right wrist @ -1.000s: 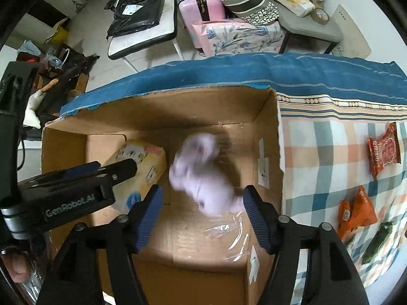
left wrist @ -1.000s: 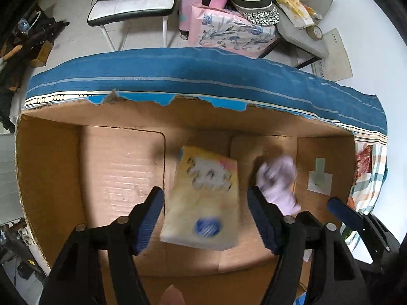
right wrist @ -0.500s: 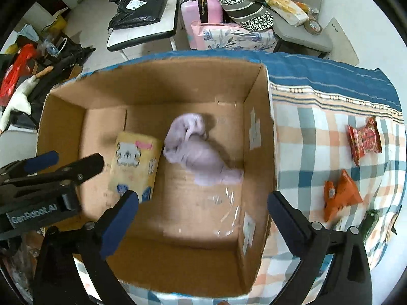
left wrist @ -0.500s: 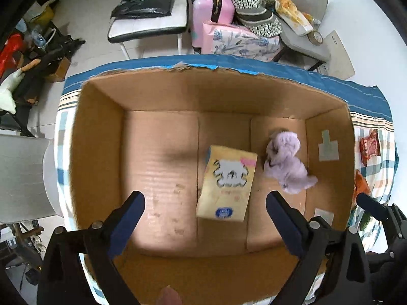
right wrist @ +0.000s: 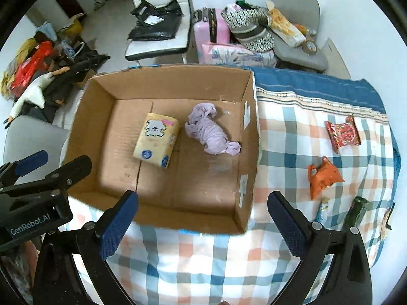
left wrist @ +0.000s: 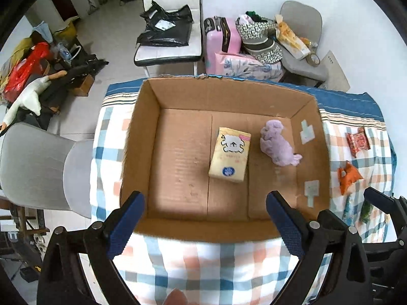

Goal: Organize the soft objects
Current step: 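Lift both tools out of the box toward the snack bags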

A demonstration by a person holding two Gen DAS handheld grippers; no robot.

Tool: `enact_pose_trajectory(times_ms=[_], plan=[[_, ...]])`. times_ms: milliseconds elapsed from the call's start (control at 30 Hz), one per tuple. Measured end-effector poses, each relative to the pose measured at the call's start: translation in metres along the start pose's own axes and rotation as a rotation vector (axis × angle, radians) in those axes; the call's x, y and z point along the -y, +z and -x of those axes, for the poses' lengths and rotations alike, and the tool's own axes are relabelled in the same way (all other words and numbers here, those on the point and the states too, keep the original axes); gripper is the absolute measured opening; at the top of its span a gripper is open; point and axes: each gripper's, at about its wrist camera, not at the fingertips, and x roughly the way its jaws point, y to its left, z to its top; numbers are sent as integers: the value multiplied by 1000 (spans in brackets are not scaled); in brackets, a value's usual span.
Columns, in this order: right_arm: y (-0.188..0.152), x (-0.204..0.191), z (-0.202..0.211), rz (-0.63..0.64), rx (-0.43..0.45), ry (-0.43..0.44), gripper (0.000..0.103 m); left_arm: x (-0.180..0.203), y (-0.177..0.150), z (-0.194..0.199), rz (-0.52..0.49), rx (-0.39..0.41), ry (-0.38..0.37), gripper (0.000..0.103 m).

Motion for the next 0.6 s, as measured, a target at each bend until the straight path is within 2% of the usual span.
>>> enact_pose_trajectory(times_ms=[200, 367, 500, 600], plan=[[-22, 8, 39, 19, 41, 56, 103, 13, -16, 38, 22, 47, -10, 98], [-38, 44, 62, -25, 56, 130, 103, 43, -20, 64, 20, 85, -34, 98], [-51, 102, 77, -111, 76, 139, 103, 98, -20, 73, -32, 93, -75, 98], [-66, 171, 82, -220, 78, 115, 103, 150, -18, 61, -103, 63, -98, 98]])
